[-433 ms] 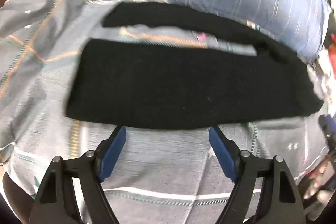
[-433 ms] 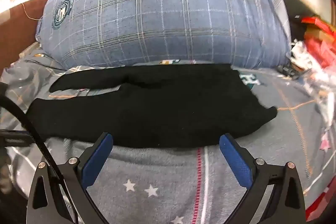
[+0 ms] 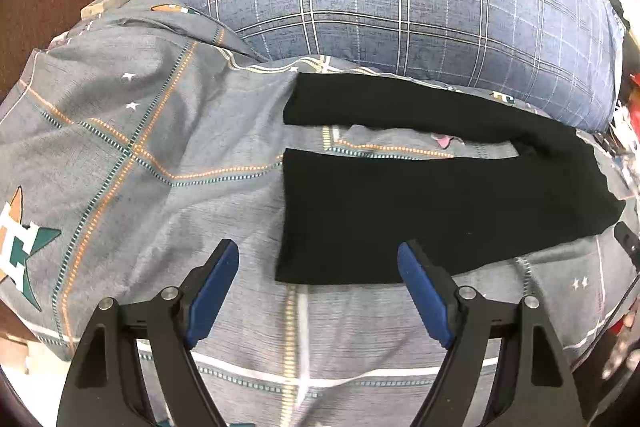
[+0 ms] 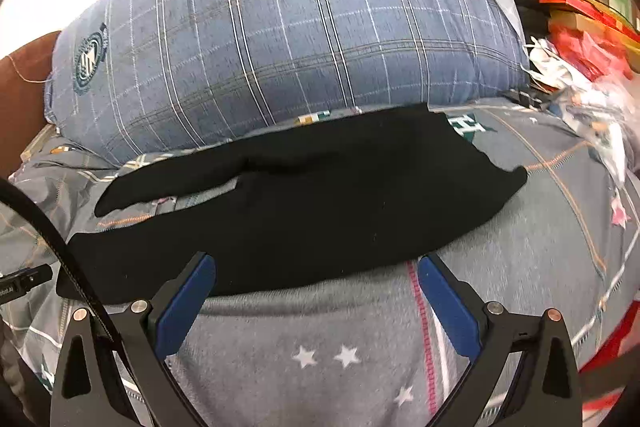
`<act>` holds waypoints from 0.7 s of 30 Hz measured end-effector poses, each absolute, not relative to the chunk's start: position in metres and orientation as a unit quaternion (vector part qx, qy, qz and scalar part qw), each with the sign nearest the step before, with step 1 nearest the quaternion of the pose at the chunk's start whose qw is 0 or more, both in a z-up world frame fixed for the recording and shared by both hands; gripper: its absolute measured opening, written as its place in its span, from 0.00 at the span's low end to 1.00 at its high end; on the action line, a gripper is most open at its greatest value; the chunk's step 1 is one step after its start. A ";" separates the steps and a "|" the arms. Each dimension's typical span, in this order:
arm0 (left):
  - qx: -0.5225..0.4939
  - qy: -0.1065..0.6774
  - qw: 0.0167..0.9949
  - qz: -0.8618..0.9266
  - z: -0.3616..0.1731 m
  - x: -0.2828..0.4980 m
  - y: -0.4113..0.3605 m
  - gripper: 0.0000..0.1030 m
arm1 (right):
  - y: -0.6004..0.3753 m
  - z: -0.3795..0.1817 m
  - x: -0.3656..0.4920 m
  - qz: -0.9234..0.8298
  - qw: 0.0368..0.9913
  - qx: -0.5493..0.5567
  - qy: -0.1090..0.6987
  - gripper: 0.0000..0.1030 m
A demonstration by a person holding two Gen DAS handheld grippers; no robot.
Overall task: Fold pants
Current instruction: 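Move both grippers toward the waistband end of the black pants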
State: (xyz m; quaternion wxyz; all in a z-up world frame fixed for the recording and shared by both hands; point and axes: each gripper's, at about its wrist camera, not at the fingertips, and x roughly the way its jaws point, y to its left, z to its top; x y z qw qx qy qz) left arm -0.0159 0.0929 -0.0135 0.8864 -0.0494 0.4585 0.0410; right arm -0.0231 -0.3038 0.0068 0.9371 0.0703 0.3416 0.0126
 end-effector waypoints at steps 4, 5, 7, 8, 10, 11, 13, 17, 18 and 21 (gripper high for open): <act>-0.057 0.460 0.886 0.030 -0.016 -0.020 0.101 0.79 | -0.288 0.011 -0.033 -0.002 0.938 0.063 0.342 1.00; -0.056 0.460 0.886 0.029 -0.016 -0.020 0.101 0.79 | -0.283 0.011 -0.034 -0.003 0.937 0.064 0.343 1.00; -0.051 0.458 0.887 0.030 -0.017 -0.022 0.101 0.79 | -0.287 0.017 -0.026 0.008 0.939 0.085 0.334 1.00; -0.047 0.455 0.888 0.032 -0.017 -0.025 0.101 0.79 | -0.284 0.016 -0.025 0.008 0.937 0.083 0.339 1.00; -0.041 0.452 0.890 0.037 -0.016 -0.028 0.101 0.79 | -0.279 0.017 -0.022 0.015 0.936 0.082 0.343 1.00; -0.039 0.451 0.891 0.040 -0.016 -0.029 0.101 0.79 | -0.277 0.016 -0.021 0.018 0.933 0.079 0.352 1.00; -0.040 0.452 0.890 0.042 -0.016 -0.030 0.100 0.79 | -0.274 0.017 -0.020 0.024 0.934 0.072 0.350 1.00; -0.035 0.449 0.891 0.046 -0.014 -0.032 0.095 0.79 | -0.272 0.018 -0.015 0.035 0.933 0.061 0.354 1.00; -0.034 0.449 0.892 0.046 -0.013 -0.032 0.094 0.79 | -0.272 0.018 -0.013 0.037 0.932 0.061 0.355 1.00; -0.028 0.451 0.891 0.050 -0.012 -0.030 0.088 0.79 | -0.277 0.017 -0.006 0.044 0.931 0.060 0.357 1.00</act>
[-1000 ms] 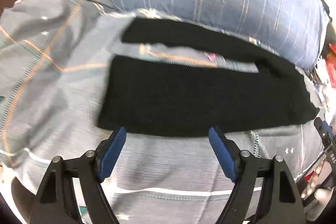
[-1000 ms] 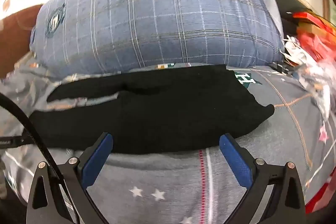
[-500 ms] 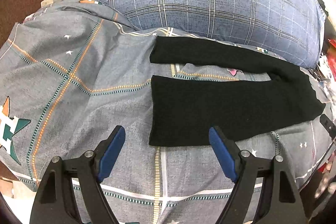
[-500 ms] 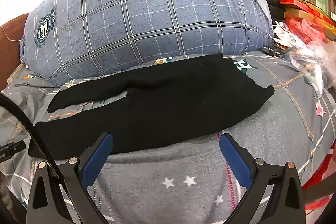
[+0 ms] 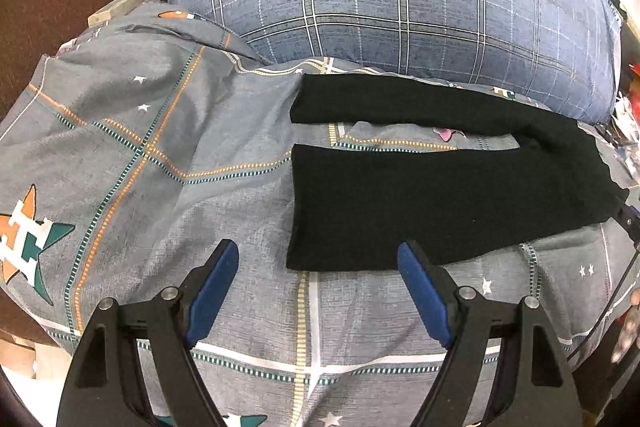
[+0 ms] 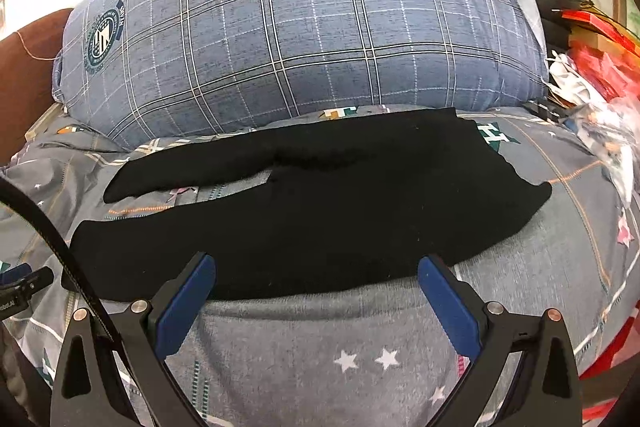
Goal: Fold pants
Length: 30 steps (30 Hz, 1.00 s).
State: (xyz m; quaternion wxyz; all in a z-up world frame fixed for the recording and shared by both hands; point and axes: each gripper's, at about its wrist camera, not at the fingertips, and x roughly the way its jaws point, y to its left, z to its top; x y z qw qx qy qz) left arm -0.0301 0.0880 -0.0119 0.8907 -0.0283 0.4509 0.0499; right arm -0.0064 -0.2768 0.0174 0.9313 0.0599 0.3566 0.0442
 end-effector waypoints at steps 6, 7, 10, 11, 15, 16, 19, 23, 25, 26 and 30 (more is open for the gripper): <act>-0.004 0.459 0.886 0.056 -0.012 -0.018 0.068 0.79 | -0.296 0.013 0.009 0.048 0.928 0.067 0.363 1.00; -0.003 0.461 0.886 0.054 -0.012 -0.015 0.066 0.79 | -0.300 0.013 0.011 0.048 0.928 0.068 0.363 1.00; -0.021 0.470 0.882 0.038 -0.009 -0.001 0.065 0.79 | -0.314 0.015 0.022 0.052 0.927 0.064 0.365 1.00; -0.030 0.473 0.880 0.034 -0.008 0.005 0.068 0.79 | -0.319 0.017 0.028 0.053 0.927 0.057 0.367 1.00; -0.081 0.477 0.875 0.023 0.000 0.038 0.087 0.79 | -0.342 0.032 0.062 0.065 0.924 0.046 0.373 1.00; -0.090 0.476 0.874 0.025 0.003 0.049 0.093 0.79 | -0.347 0.035 0.071 0.065 0.923 0.045 0.376 1.00; -0.092 0.468 0.878 0.033 0.009 0.079 0.102 0.79 | -0.361 0.043 0.102 0.069 0.919 0.045 0.386 1.00; -0.084 0.479 0.873 0.037 0.000 0.123 0.112 0.79 | -0.371 0.044 0.141 0.074 0.914 0.032 0.398 1.00; -0.100 0.498 0.861 0.028 -0.011 0.145 0.120 0.79 | -0.376 0.040 0.161 0.085 0.904 0.037 0.416 1.00; -0.109 0.508 0.854 0.021 -0.018 0.157 0.124 0.79 | -0.380 0.037 0.173 0.094 0.899 0.043 0.426 1.00; -0.125 0.531 0.838 0.004 -0.046 0.197 0.136 0.79 | -0.393 0.035 0.214 0.093 0.894 0.034 0.438 1.00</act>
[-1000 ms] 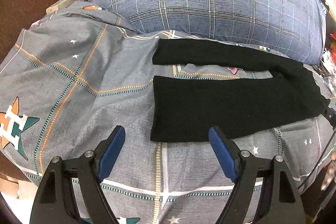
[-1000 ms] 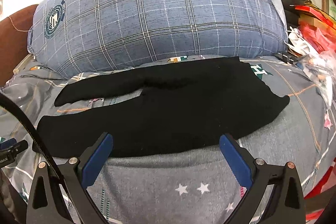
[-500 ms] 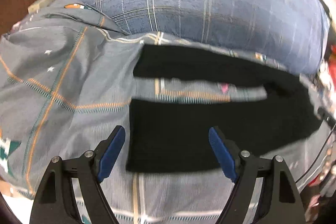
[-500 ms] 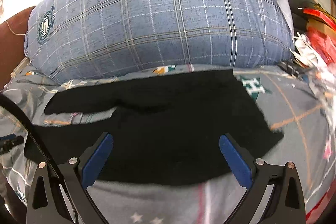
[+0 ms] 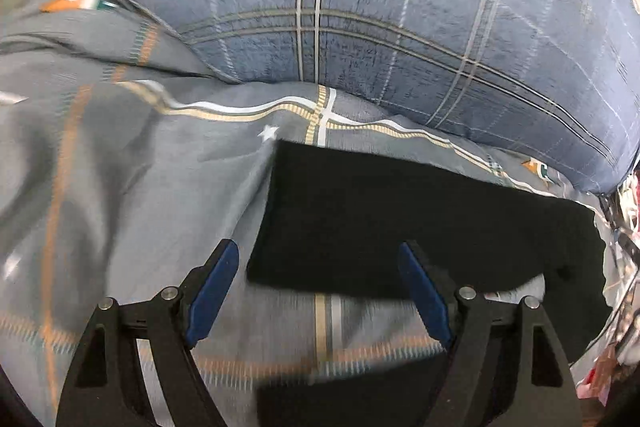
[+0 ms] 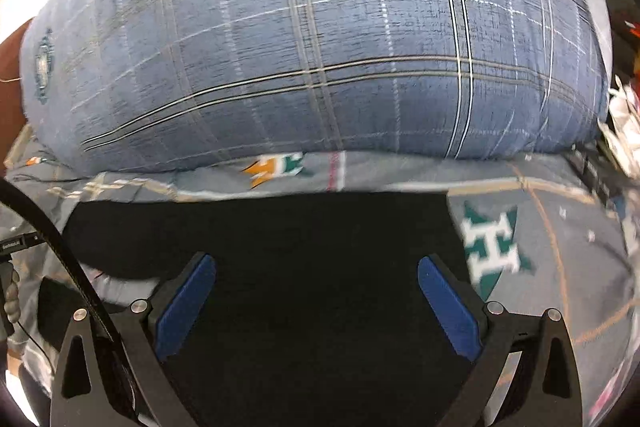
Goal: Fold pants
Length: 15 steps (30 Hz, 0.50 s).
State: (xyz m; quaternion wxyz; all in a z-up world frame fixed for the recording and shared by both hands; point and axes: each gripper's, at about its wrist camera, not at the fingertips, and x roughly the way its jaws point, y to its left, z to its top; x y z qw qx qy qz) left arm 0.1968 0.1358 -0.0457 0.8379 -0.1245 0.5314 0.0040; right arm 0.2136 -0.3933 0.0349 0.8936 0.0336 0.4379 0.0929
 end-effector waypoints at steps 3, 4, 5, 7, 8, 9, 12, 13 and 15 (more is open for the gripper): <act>-0.125 0.544 0.829 -0.014 -0.065 0.222 0.137 0.79 | -0.394 0.030 0.250 0.110 0.881 0.026 0.460 1.00; -0.118 0.549 0.827 -0.020 -0.070 0.229 0.135 0.79 | -0.391 0.026 0.261 0.120 0.874 0.023 0.471 1.00; -0.112 0.550 0.827 -0.024 -0.074 0.236 0.134 0.79 | -0.388 0.022 0.270 0.130 0.868 0.020 0.479 1.00; -0.103 0.550 0.828 -0.031 -0.079 0.247 0.132 0.79 | -0.377 0.013 0.288 0.147 0.856 0.007 0.495 0.97; -0.097 0.545 0.832 -0.029 -0.080 0.251 0.133 0.79 | -0.370 0.007 0.296 0.158 0.849 -0.003 0.505 0.97; -0.097 0.542 0.834 -0.035 -0.081 0.255 0.133 0.79 | -0.360 0.000 0.303 0.167 0.841 -0.019 0.514 0.94; -0.084 0.541 0.836 -0.046 -0.083 0.262 0.131 0.80 | -0.339 -0.018 0.316 0.194 0.819 -0.055 0.537 0.88; -0.071 0.543 0.835 -0.053 -0.084 0.264 0.127 0.83 | -0.331 -0.026 0.319 0.196 0.812 -0.081 0.544 0.87; -0.045 0.543 0.836 -0.061 -0.086 0.265 0.119 0.84 | -0.321 -0.040 0.326 0.199 0.800 -0.119 0.553 0.88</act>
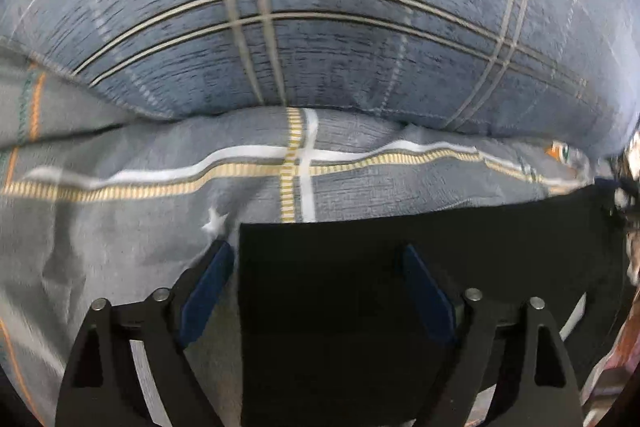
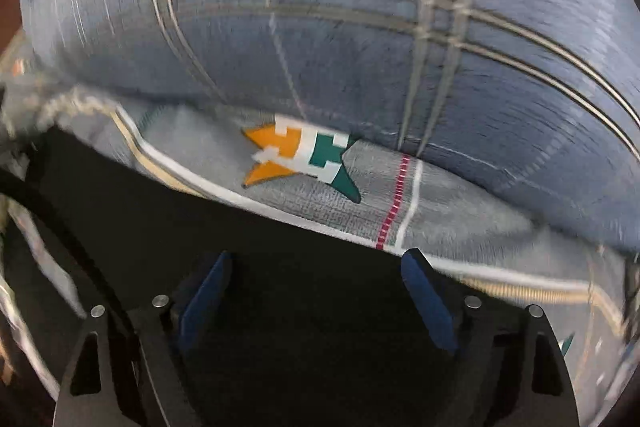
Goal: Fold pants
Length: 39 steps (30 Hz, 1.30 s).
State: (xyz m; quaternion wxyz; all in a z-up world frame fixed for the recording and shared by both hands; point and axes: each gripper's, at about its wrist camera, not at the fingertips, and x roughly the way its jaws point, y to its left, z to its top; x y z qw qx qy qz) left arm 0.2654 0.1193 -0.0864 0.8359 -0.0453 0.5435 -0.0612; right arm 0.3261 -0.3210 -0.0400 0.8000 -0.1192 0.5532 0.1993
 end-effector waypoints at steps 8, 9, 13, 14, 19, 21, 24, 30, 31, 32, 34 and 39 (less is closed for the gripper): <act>-0.038 0.525 0.845 -0.093 -0.071 0.257 0.107 0.13 | -0.324 -0.048 0.315 0.219 0.808 -0.074 0.542 0.36; -0.031 0.523 0.847 -0.089 -0.069 0.254 0.104 0.13 | -0.325 -0.046 0.311 0.221 0.805 -0.061 0.546 0.16; -0.032 0.503 0.860 -0.076 -0.051 0.240 0.098 0.13 | -0.318 -0.037 0.289 0.206 0.815 -0.077 0.536 0.12; -0.036 0.497 0.864 -0.074 -0.044 0.237 0.097 0.13 | -0.313 -0.031 0.288 0.201 0.821 -0.080 0.528 0.11; -0.028 0.460 0.885 -0.064 -0.005 0.221 0.094 0.13 | -0.311 0.004 0.272 0.183 0.846 -0.078 0.495 0.11; -0.026 0.440 0.895 -0.063 0.011 0.205 0.094 0.13 | -0.316 0.021 0.258 0.178 0.857 -0.071 0.479 0.11; -0.016 0.408 0.911 -0.061 0.030 0.177 0.092 0.13 | -0.323 0.043 0.228 0.175 0.871 -0.057 0.456 0.11; 0.031 0.370 0.927 -0.055 0.035 0.098 0.084 0.14 | -0.339 0.048 0.158 0.177 0.882 -0.020 0.436 0.10; 0.044 0.366 0.928 -0.051 0.030 0.083 0.080 0.14 | -0.341 0.044 0.145 0.177 0.882 -0.014 0.437 0.09; 0.057 0.361 0.930 -0.049 0.026 0.067 0.078 0.14 | -0.343 0.039 0.129 0.176 0.881 -0.009 0.438 0.09; 0.077 0.353 0.931 -0.044 0.014 0.037 0.072 0.14 | -0.348 0.025 0.102 0.173 0.880 0.010 0.442 0.08; 0.114 0.357 0.926 -0.042 -0.016 -0.028 0.064 0.17 | -0.366 -0.022 0.044 0.149 0.869 0.067 0.468 0.08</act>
